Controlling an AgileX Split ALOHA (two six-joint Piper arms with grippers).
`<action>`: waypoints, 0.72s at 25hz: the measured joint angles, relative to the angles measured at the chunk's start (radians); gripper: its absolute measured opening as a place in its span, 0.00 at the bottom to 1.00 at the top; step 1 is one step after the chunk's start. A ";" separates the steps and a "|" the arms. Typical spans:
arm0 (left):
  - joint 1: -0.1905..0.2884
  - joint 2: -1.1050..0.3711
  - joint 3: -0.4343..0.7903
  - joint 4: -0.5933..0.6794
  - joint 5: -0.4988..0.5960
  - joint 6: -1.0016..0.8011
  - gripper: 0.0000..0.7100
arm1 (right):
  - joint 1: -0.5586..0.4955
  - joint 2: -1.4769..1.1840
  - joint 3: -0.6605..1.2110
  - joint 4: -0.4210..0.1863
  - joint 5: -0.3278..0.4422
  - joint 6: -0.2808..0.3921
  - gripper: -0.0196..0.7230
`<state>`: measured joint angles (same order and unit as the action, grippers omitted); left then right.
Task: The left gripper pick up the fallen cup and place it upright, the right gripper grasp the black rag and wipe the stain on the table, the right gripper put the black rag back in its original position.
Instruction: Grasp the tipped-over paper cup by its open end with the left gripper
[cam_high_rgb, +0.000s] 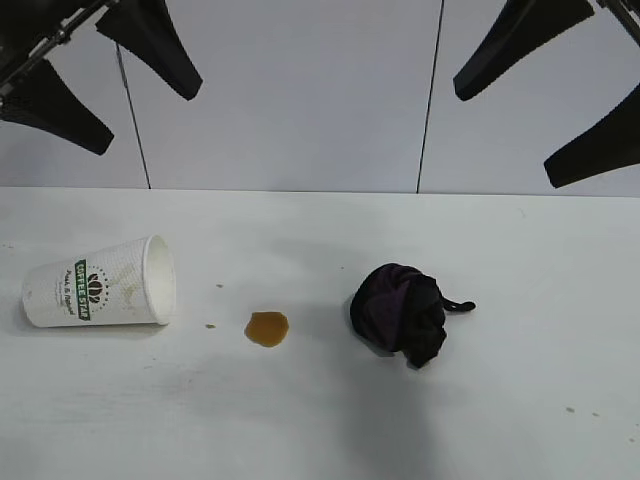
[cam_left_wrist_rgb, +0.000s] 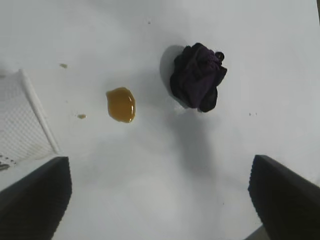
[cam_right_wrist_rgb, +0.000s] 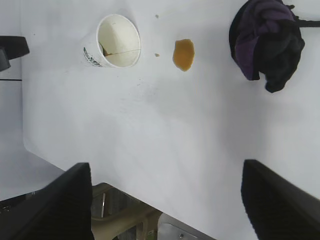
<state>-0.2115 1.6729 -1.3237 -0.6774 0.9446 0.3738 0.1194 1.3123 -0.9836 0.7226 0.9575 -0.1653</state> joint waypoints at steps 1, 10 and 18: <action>0.000 0.000 0.000 0.000 -0.011 0.046 0.97 | 0.000 0.000 0.000 0.000 -0.001 0.000 0.79; -0.033 0.000 0.000 0.149 0.009 0.698 0.90 | 0.000 0.000 0.000 -0.001 -0.036 -0.001 0.79; -0.247 0.061 0.000 0.763 0.004 0.564 0.90 | 0.001 0.000 0.000 -0.030 -0.039 -0.001 0.79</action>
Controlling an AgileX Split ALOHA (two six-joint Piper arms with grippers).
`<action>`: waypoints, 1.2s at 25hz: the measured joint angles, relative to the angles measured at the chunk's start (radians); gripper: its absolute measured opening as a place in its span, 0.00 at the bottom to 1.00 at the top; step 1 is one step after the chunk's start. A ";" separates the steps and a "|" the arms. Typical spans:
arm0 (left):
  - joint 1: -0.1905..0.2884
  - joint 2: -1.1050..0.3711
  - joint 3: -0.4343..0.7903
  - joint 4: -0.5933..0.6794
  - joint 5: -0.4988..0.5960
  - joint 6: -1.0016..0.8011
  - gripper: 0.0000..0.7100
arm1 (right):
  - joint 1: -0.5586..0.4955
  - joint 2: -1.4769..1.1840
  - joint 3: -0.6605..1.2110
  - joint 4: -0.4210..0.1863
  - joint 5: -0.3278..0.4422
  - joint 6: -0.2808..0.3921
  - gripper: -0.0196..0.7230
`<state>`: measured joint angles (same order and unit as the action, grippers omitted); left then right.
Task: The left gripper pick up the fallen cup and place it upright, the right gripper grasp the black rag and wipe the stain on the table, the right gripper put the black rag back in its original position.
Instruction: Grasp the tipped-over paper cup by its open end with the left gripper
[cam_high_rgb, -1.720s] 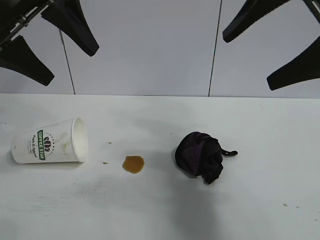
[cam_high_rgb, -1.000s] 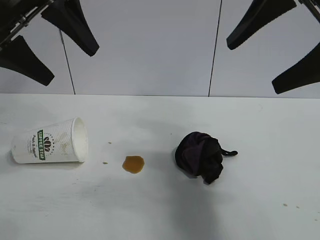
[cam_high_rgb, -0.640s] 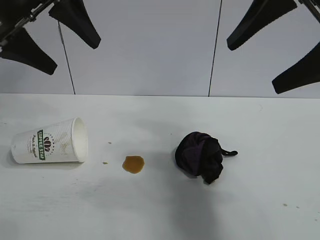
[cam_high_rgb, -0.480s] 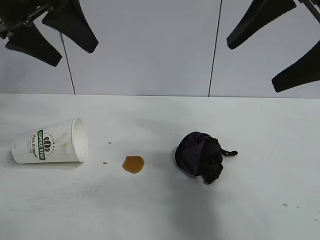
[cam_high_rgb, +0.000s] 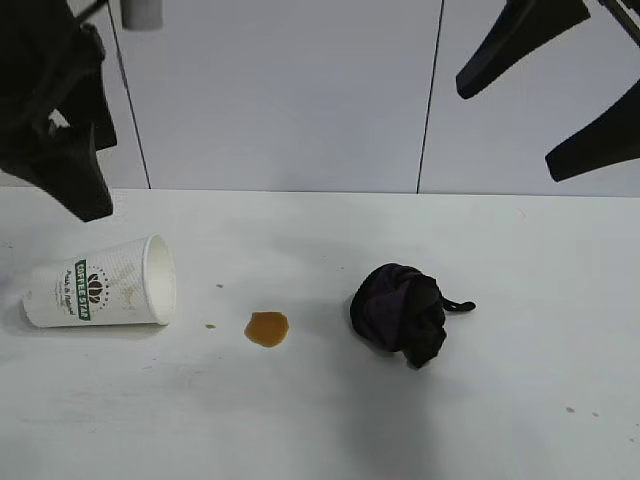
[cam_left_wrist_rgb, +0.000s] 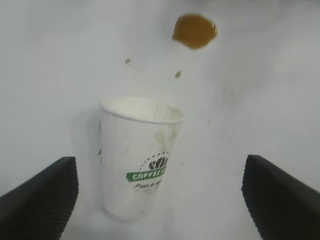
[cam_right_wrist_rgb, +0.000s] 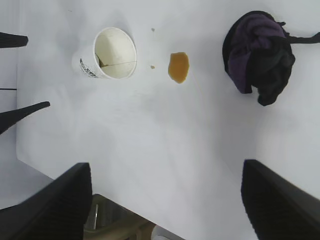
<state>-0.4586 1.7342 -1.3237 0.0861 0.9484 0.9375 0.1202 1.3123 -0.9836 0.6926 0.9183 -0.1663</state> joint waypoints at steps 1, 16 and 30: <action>-0.020 0.022 0.000 0.043 -0.003 -0.043 0.90 | 0.000 0.000 0.000 -0.003 0.000 0.000 0.79; -0.097 0.172 0.000 0.254 -0.065 -0.167 0.98 | 0.000 0.000 0.000 -0.016 -0.001 -0.001 0.79; -0.065 0.361 -0.078 0.278 -0.134 -0.165 0.98 | 0.000 0.000 0.000 -0.021 -0.002 -0.001 0.79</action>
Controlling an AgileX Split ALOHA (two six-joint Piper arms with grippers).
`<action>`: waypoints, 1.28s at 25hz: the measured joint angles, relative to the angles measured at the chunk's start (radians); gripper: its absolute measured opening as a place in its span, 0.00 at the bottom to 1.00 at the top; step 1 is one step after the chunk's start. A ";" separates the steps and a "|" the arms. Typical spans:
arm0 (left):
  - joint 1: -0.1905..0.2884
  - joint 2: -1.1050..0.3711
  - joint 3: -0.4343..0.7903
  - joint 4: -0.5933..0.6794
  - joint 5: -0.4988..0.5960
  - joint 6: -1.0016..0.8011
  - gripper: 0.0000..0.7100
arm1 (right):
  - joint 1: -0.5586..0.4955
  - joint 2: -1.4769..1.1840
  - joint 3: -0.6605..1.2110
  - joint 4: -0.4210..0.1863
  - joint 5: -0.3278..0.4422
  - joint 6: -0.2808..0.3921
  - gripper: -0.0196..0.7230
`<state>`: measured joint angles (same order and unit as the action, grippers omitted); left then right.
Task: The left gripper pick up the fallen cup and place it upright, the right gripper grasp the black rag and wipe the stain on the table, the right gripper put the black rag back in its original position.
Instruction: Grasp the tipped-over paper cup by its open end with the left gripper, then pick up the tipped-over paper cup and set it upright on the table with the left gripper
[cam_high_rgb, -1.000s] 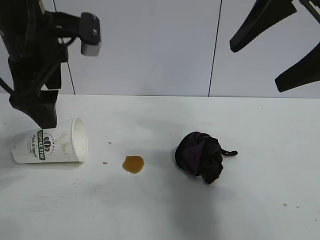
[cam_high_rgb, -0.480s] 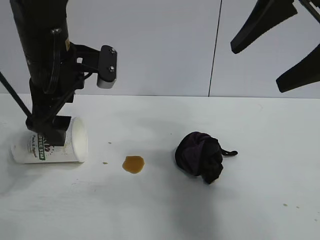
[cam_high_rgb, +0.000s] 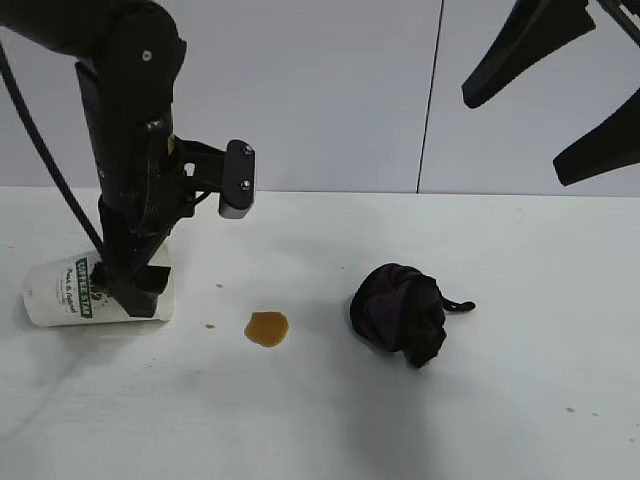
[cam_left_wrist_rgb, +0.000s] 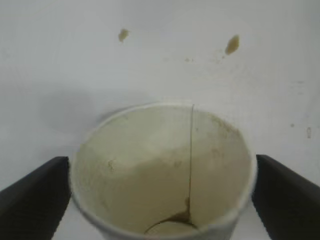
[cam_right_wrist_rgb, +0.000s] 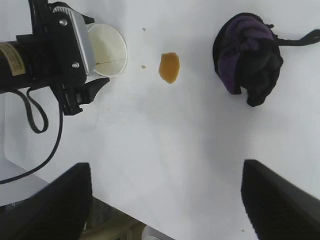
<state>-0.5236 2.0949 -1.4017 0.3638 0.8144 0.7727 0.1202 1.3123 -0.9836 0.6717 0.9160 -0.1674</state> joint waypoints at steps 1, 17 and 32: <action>0.007 0.007 0.000 0.000 0.003 0.000 0.98 | 0.000 0.000 0.000 0.000 0.000 -0.001 0.79; 0.029 0.010 -0.006 -0.016 -0.008 -0.001 0.81 | 0.000 0.000 0.000 -0.001 -0.045 -0.001 0.79; 0.088 -0.272 -0.001 -0.590 -0.161 0.075 0.79 | 0.000 0.000 0.000 -0.002 -0.048 -0.002 0.79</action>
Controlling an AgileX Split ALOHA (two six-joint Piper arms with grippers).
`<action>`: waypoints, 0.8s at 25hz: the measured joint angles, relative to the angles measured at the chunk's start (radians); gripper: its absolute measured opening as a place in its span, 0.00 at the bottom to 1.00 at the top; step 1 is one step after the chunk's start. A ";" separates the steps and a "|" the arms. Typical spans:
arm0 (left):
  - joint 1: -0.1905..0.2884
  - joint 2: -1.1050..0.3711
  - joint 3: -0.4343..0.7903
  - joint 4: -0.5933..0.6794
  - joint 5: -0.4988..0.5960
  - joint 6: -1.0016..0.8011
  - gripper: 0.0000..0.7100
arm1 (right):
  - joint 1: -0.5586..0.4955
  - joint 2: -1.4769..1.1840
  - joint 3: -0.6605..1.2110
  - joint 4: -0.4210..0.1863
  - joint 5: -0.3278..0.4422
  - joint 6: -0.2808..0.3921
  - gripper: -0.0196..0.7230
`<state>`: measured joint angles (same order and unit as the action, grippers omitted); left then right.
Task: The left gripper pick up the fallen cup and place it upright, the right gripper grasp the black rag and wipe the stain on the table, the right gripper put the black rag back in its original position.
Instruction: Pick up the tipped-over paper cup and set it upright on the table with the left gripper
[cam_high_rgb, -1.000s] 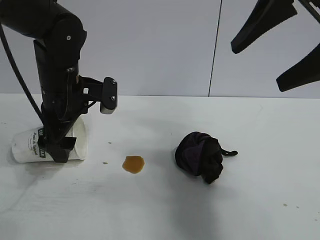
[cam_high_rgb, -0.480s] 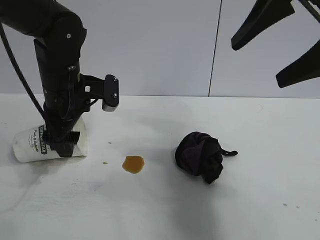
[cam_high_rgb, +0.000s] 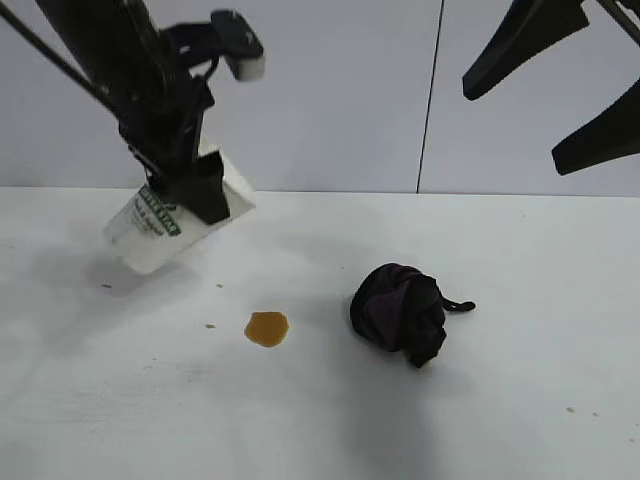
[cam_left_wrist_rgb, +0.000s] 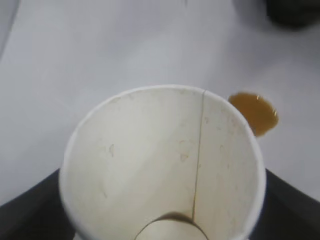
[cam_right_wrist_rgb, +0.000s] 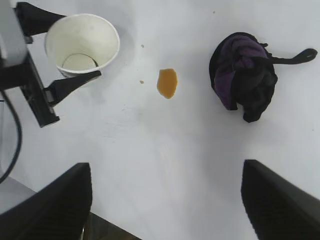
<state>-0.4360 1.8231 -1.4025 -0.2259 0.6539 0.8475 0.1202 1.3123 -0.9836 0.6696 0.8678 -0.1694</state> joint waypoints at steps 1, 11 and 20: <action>0.022 -0.028 0.008 -0.062 -0.016 0.015 0.78 | 0.000 0.000 0.000 0.000 0.000 0.000 0.79; 0.322 -0.272 0.413 -1.021 -0.180 0.792 0.78 | 0.000 0.000 0.000 0.000 0.000 0.000 0.79; 0.428 -0.251 0.614 -1.454 0.022 1.346 0.78 | 0.000 0.000 0.000 -0.009 -0.001 0.000 0.79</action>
<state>-0.0081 1.5719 -0.7886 -1.6802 0.6755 2.1939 0.1202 1.3123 -0.9836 0.6610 0.8670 -0.1694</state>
